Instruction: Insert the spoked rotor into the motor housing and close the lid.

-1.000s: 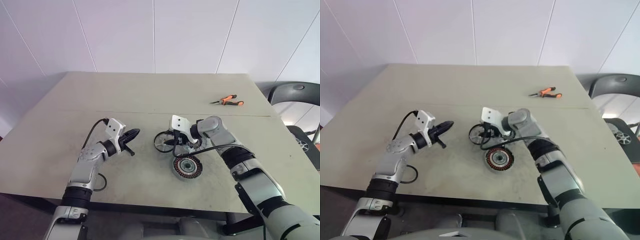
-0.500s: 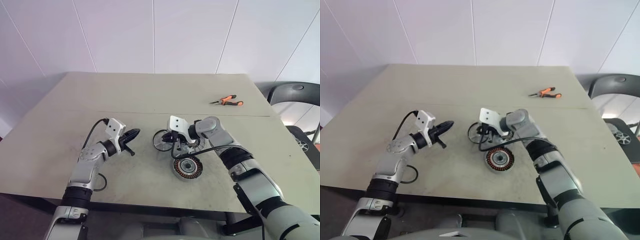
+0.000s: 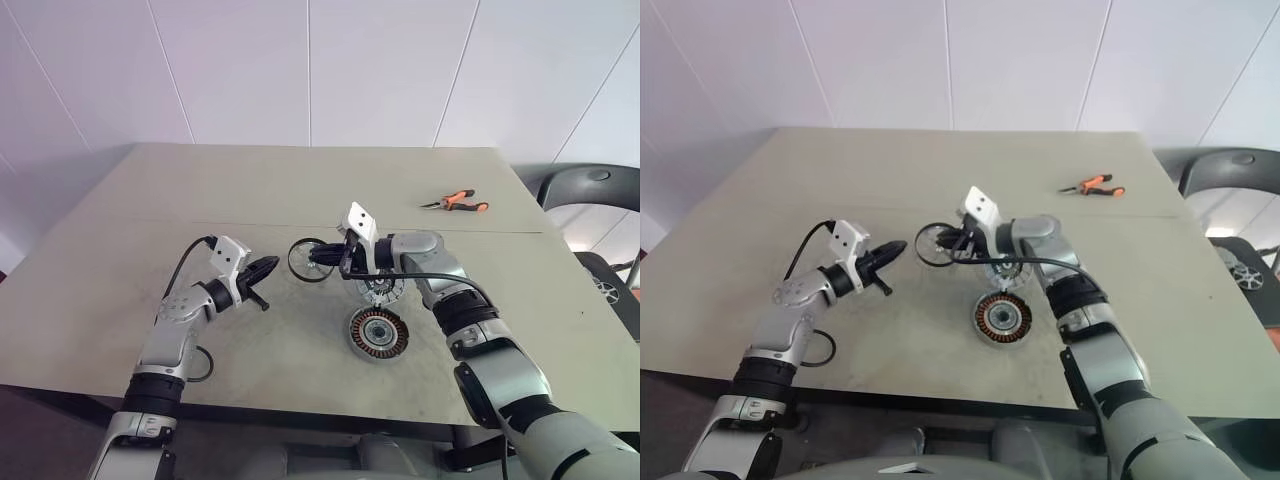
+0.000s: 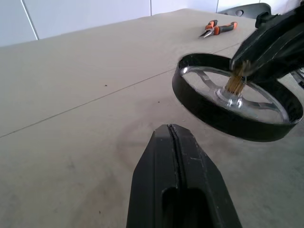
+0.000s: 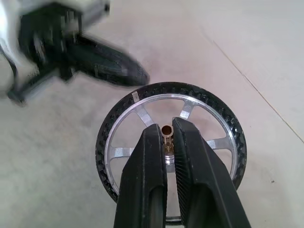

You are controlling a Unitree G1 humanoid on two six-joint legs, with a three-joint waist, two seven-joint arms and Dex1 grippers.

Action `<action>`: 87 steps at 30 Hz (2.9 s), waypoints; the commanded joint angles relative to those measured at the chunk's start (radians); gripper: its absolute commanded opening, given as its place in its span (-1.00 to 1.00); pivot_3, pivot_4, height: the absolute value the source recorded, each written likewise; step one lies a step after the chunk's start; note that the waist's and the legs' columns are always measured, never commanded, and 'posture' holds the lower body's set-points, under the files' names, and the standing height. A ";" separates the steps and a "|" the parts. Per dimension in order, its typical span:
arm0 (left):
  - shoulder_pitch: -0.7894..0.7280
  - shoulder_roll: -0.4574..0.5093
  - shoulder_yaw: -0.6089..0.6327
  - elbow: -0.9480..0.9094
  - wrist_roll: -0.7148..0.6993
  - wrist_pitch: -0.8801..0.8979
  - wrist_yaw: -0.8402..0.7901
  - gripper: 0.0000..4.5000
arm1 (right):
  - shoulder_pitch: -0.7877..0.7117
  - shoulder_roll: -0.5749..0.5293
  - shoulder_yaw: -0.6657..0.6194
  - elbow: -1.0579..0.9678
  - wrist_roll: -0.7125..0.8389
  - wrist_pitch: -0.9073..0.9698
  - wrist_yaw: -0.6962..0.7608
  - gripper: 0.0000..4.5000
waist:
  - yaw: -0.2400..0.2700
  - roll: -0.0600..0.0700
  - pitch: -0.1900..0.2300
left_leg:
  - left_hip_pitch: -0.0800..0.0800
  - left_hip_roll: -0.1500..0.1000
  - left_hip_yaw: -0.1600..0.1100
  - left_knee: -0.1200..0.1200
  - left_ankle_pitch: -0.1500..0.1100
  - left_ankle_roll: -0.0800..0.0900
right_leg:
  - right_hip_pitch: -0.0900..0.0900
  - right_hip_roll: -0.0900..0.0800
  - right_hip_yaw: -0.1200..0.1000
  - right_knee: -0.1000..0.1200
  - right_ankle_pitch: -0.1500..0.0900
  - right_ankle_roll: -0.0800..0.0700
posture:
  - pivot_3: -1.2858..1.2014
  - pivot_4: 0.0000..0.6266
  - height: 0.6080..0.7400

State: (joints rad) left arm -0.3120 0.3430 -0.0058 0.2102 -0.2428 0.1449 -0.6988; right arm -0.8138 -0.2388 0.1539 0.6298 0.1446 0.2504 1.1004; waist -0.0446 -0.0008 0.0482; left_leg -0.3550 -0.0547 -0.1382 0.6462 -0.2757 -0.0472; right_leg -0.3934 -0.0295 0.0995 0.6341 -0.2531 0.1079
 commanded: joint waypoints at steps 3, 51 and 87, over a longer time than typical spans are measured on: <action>-0.026 0.002 0.010 -0.003 0.000 -0.023 0.001 -1.00 | 0.002 -0.014 -0.113 -0.171 0.236 0.224 0.127 -0.99 | 0.001 0.000 0.000 | -0.001 0.000 0.000 0.000 0.000 0.000 | 0.000 0.000 0.000 0.000 0.000 0.000 | 0.03 -1.00 1.00; -0.049 -0.061 -0.018 0.069 0.017 -0.052 -0.021 -1.00 | 0.013 -0.714 0.052 -0.444 0.073 0.043 0.514 -0.99 | 0.032 -0.001 0.001 | -0.002 0.000 0.005 0.000 0.000 0.000 | 0.001 -0.002 0.000 -0.005 -0.002 0.004 | 0.03 -1.00 1.00; -0.549 -0.204 -0.065 0.726 0.098 -0.277 -0.262 -1.00 | 0.521 -0.737 -0.191 -1.304 -0.192 0.126 -0.090 -0.99 | 0.057 -0.007 0.005 | -0.004 -0.001 0.005 0.000 -0.001 0.001 | 0.000 -0.002 -0.001 -0.005 -0.004 0.006 | 0.03 -1.00 1.00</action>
State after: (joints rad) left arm -0.8039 0.1387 -0.0738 0.9313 -0.1532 -0.1008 -0.9483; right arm -0.2732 -0.9691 -0.0116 -0.6263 -0.0348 0.3673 1.0406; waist 0.0127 -0.0079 0.0530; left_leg -0.3582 -0.0560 -0.1330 0.6470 -0.2767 -0.0460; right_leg -0.3924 -0.0314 0.0986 0.6289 -0.2569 0.1141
